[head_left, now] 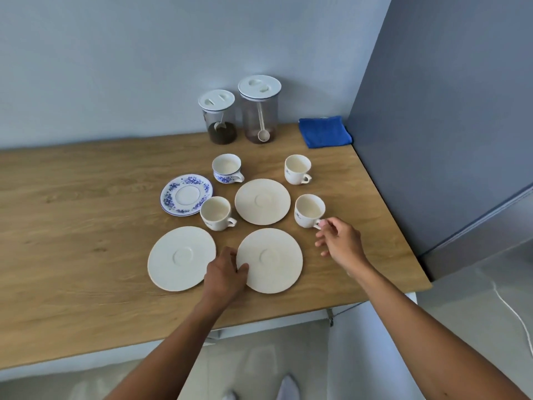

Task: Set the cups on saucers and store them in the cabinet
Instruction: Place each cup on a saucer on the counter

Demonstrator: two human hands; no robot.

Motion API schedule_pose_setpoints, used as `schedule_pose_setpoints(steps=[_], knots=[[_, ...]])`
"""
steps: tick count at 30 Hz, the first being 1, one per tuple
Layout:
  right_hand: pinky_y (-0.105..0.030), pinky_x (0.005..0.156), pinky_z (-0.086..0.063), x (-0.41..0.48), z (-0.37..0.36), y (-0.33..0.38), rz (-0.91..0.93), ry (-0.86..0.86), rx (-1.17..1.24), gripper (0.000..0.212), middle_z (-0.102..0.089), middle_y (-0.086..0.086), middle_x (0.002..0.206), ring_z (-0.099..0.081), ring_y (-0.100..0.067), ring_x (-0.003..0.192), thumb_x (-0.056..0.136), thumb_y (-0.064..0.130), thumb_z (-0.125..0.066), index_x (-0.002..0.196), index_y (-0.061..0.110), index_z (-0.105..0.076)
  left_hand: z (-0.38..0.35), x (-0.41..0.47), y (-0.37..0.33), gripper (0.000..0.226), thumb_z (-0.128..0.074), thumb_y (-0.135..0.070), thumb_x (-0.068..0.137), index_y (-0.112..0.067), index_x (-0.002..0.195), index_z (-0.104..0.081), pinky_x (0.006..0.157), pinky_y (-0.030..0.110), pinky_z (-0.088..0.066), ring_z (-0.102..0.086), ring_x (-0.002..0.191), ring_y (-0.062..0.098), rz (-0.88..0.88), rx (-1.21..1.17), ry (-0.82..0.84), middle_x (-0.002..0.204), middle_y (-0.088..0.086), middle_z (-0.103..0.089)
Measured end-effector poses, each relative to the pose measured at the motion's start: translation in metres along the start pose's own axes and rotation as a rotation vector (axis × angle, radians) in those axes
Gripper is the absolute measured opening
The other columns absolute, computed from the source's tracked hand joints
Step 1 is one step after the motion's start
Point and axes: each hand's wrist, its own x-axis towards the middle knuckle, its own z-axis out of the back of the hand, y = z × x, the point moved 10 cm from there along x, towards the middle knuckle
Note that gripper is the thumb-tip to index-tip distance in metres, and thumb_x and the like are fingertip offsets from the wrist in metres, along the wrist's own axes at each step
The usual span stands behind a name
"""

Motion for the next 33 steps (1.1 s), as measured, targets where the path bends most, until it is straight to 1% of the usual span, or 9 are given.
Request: schedule_pose_setpoints(steps=[3, 5, 7, 10, 14, 18, 22, 26, 33], knots=[[-0.031, 0.058, -0.060, 0.004, -0.006, -0.005, -0.064, 0.037, 0.124, 0.018, -0.073, -0.010, 0.092, -0.074, -0.016, 0.078, 0.102, 0.026, -0.053, 0.093, 0.019, -0.068, 0.002, -0.001, 0.003, 0.025, -0.072, -0.029, 0.085, -0.020, 0.101, -0.056, 0.074, 0.030, -0.050, -0.064, 0.086, 0.020, 0.026, -0.043, -0.015, 0.089, -0.003, -0.064], [-0.029, 0.062, -0.061, 0.004, -0.006, -0.003, -0.066, 0.019, 0.165, 0.018, -0.073, -0.010, 0.092, -0.075, -0.015, 0.079, 0.102, 0.025, -0.054, 0.093, 0.018, -0.069, 0.002, 0.000, 0.008, 0.024, -0.074, -0.030, 0.083, -0.021, 0.097, -0.057, 0.075, 0.036, -0.058, -0.066, 0.079, 0.019, 0.058, -0.101, -0.007, 0.086, -0.003, -0.065], [-0.027, 0.063, -0.060, -0.002, -0.004, 0.002, -0.041, 0.004, 0.170, 0.017, -0.073, -0.009, 0.090, -0.075, -0.015, 0.078, 0.101, 0.023, -0.055, 0.093, 0.018, -0.069, 0.001, 0.003, 0.015, 0.023, -0.076, -0.028, 0.081, -0.022, 0.095, -0.059, 0.072, 0.043, -0.062, -0.071, 0.068, 0.021, 0.099, -0.189, 0.019, 0.083, 0.001, -0.069], [-0.030, 0.067, -0.061, -0.019, -0.009, 0.013, 0.006, 0.032, 0.162, 0.015, -0.074, -0.008, 0.087, -0.075, -0.016, 0.077, 0.101, 0.021, -0.056, 0.096, 0.017, -0.069, 0.001, 0.003, 0.016, 0.020, -0.076, -0.019, 0.083, -0.020, 0.095, -0.060, 0.069, 0.044, -0.063, -0.072, 0.058, 0.022, 0.127, -0.276, 0.049, 0.080, 0.008, -0.071], [-0.031, 0.066, -0.061, -0.051, -0.033, 0.015, -0.015, 0.135, 0.223, 0.015, -0.074, -0.008, 0.083, -0.074, -0.018, 0.075, 0.100, 0.020, -0.057, 0.095, 0.018, -0.071, 0.002, 0.002, 0.013, 0.019, -0.075, -0.015, 0.084, -0.018, 0.095, -0.059, 0.065, 0.042, -0.063, -0.072, 0.059, 0.024, 0.119, -0.335, 0.070, 0.083, 0.011, -0.069], [-0.034, 0.066, -0.061, -0.073, -0.058, 0.010, -0.050, 0.204, 0.248, 0.018, -0.073, -0.007, 0.078, -0.072, -0.017, 0.072, 0.100, 0.017, -0.057, 0.091, 0.014, -0.072, 0.002, 0.003, 0.014, 0.019, -0.075, -0.015, 0.084, -0.019, 0.094, -0.059, 0.068, 0.044, -0.063, -0.072, 0.060, 0.024, 0.107, -0.355, 0.074, 0.077, 0.007, -0.068], [-0.034, 0.066, -0.061, -0.080, -0.066, 0.004, -0.064, 0.216, 0.230, 0.018, -0.072, -0.008, 0.079, -0.072, -0.017, 0.073, 0.100, 0.017, -0.057, 0.092, 0.013, -0.072, 0.000, 0.005, 0.016, 0.020, -0.075, -0.015, 0.083, -0.020, 0.093, -0.059, 0.069, 0.046, -0.062, -0.072, 0.059, 0.024, 0.097, -0.367, 0.080, 0.074, 0.006, -0.068], [-0.034, 0.065, -0.060, -0.082, -0.068, 0.001, -0.064, 0.210, 0.225, 0.017, -0.072, -0.007, 0.080, -0.072, -0.016, 0.072, 0.100, 0.017, -0.057, 0.091, 0.015, -0.072, 0.000, 0.006, 0.015, 0.021, -0.075, -0.016, 0.084, -0.020, 0.097, -0.059, 0.066, 0.045, -0.063, -0.072, 0.060, 0.024, 0.088, -0.363, 0.079, 0.079, 0.009, -0.069], [-0.035, 0.061, -0.060, -0.086, -0.068, -0.001, -0.046, 0.199, 0.167, 0.017, -0.072, -0.010, 0.081, -0.073, -0.017, 0.071, 0.100, 0.016, -0.057, 0.092, 0.014, -0.071, 0.000, 0.005, 0.016, 0.022, -0.075, -0.018, 0.085, -0.020, 0.101, -0.059, 0.065, 0.042, -0.063, -0.072, 0.062, 0.022, 0.089, -0.344, 0.082, 0.080, 0.010, -0.070]])
